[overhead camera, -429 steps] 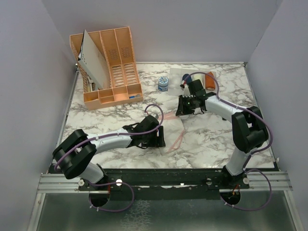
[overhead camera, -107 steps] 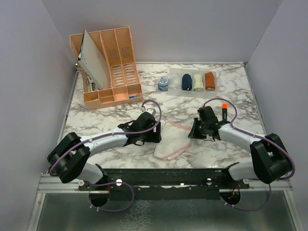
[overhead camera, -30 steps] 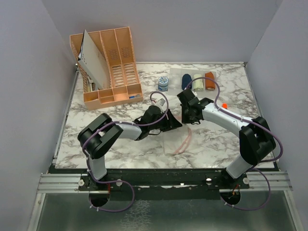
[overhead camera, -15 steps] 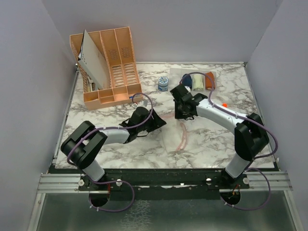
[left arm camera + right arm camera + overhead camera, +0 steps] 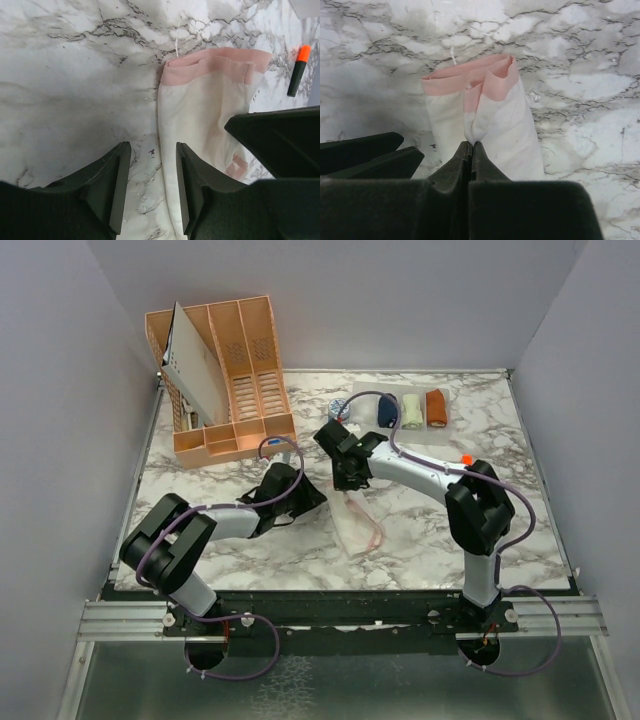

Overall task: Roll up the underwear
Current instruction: Fold the underwear at the center of the board.

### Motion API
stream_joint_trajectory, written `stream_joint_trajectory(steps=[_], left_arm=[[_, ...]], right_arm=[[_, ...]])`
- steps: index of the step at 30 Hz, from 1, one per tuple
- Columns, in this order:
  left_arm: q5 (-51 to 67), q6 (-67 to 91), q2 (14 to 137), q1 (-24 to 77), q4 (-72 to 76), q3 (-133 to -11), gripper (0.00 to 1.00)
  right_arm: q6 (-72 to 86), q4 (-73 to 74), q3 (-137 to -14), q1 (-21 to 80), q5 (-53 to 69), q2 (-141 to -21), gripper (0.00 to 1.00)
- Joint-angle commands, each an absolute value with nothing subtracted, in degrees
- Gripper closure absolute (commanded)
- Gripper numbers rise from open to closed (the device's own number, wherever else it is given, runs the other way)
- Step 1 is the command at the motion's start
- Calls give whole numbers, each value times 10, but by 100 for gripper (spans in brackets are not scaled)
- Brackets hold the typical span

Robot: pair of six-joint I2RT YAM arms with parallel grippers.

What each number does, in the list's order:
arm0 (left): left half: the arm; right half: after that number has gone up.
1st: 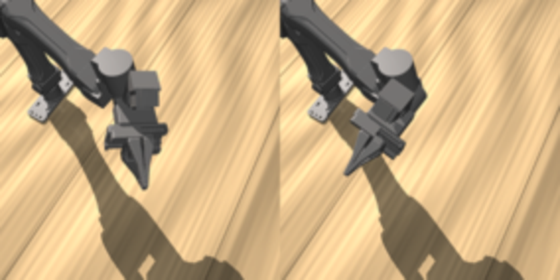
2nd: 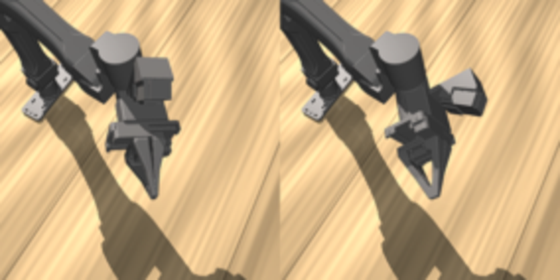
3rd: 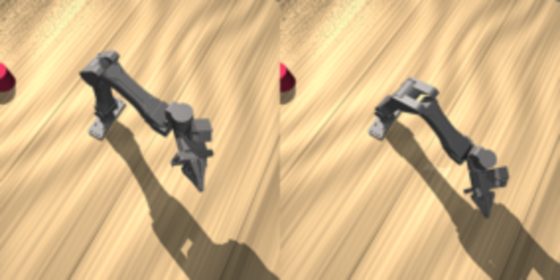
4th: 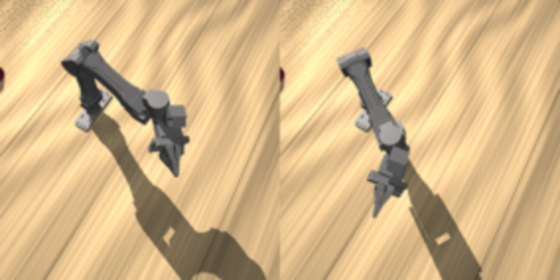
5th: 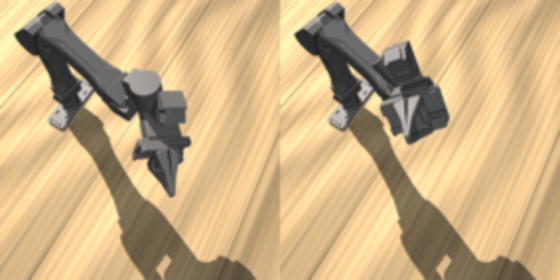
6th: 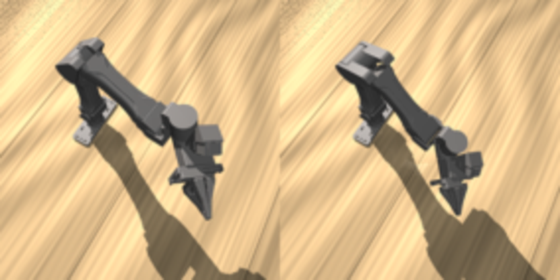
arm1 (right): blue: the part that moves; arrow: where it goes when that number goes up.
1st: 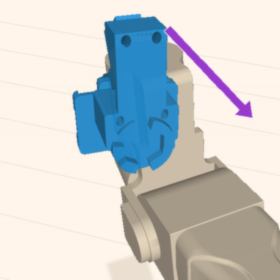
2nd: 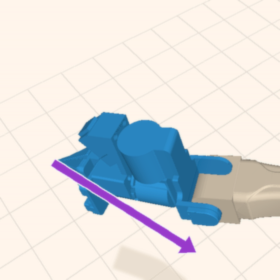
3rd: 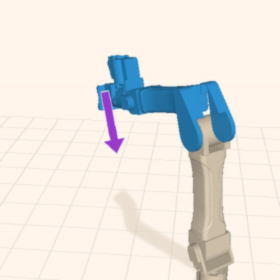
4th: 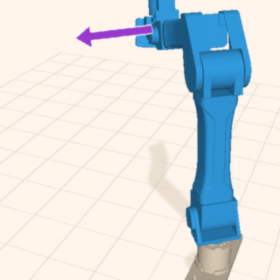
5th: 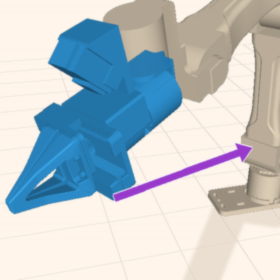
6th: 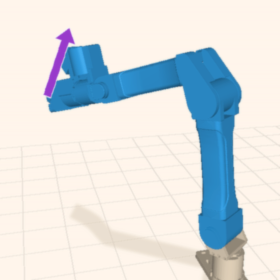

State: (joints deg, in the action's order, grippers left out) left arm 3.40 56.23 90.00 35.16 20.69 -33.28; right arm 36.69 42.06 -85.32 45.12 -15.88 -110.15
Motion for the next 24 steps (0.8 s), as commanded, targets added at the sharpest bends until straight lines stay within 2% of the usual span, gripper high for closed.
stream_joint_trajectory(steps=[1,7,16,24], left_arm=[[36,548,888,341,203,-327,54],[51,544,890,330,202,-324,55],[61,542,916,311,201,-333,62],[62,544,923,310,201,-338,66]], right_arm=[[386,451,-891,473,-186,-1136,100],[386,463,-902,500,-193,-1163,100],[373,418,-852,524,-196,-1137,99],[369,411,-883,524,-181,-1168,99]])
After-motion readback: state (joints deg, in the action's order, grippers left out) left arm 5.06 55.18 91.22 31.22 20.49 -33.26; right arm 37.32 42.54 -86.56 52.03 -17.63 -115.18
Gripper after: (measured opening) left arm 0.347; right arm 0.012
